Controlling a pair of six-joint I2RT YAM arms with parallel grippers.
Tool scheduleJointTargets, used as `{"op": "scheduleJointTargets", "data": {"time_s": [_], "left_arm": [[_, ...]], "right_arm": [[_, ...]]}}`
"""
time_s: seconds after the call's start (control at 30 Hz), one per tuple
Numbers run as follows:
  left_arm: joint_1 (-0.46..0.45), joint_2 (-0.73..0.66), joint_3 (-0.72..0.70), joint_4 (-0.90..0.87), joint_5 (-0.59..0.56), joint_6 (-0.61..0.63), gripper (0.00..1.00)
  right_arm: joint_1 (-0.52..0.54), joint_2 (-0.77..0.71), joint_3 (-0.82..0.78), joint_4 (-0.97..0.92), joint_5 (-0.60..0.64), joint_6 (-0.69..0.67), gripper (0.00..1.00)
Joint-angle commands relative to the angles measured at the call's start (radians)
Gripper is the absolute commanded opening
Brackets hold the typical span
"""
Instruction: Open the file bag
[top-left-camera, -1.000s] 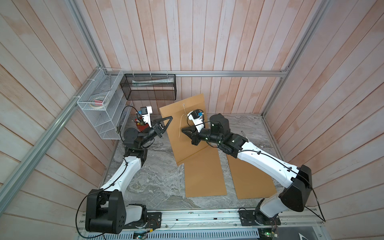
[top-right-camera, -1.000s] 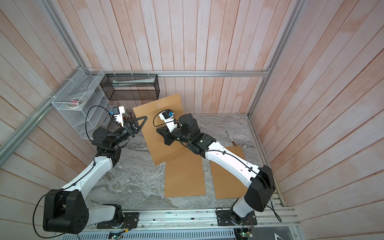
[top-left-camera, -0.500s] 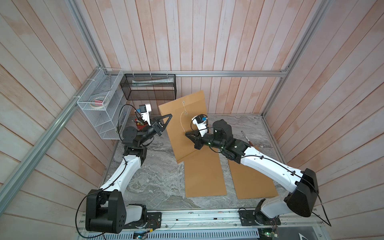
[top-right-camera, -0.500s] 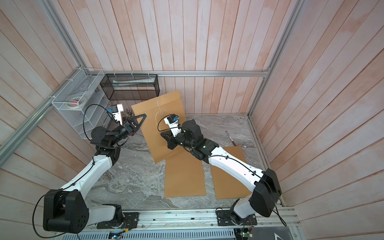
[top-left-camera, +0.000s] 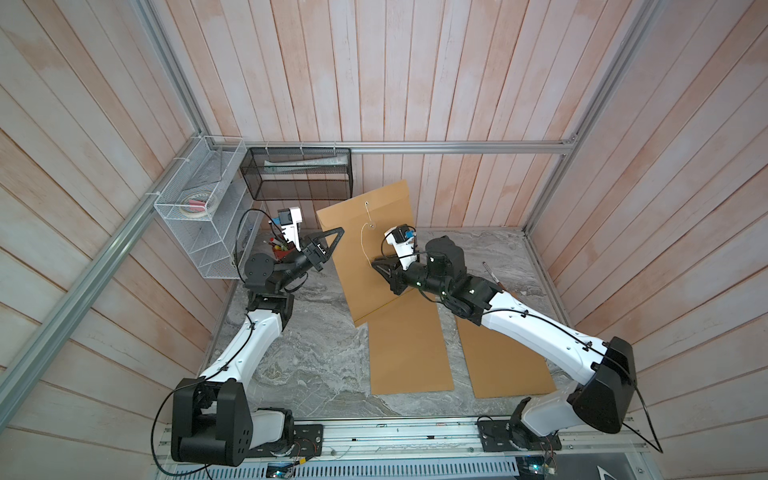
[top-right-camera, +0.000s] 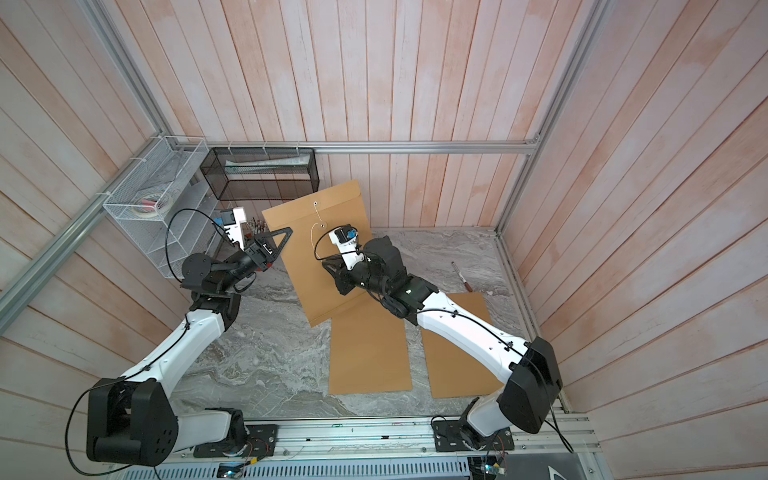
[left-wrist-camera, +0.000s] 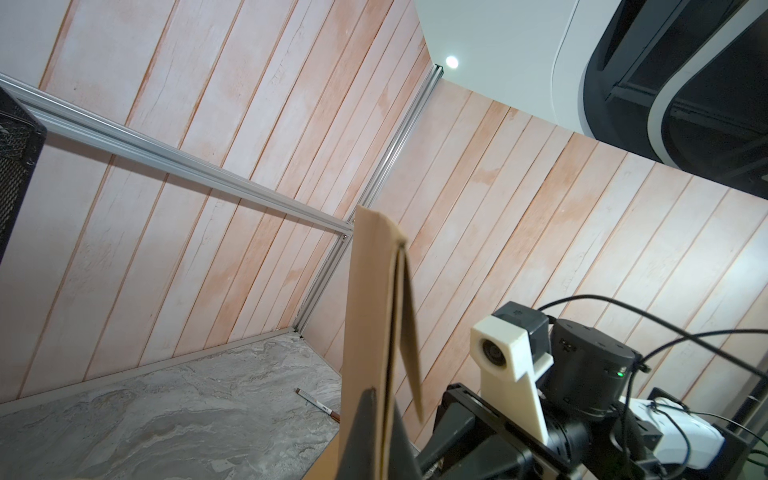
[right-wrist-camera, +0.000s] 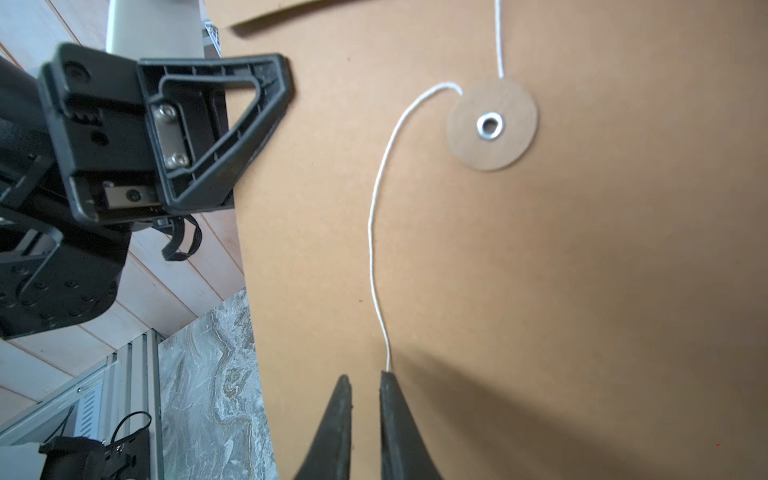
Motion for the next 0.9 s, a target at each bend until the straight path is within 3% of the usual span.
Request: {"op": "scheduleJointTargets", "data": {"time_s": [0.0, 0.87], "left_arm": [[0.004, 0.006, 0.003, 0.036, -0.007, -0.011, 0.00], [0.000, 0.015, -0.038, 0.157, 0.010, -0.121, 0.00]], "right_arm": [[0.011, 0.037, 0.061, -0.015, 0.033, -0.040, 0.18], [0.026, 0.138, 0.144, 0.002, 0.070, -0.052, 0.24]]}}
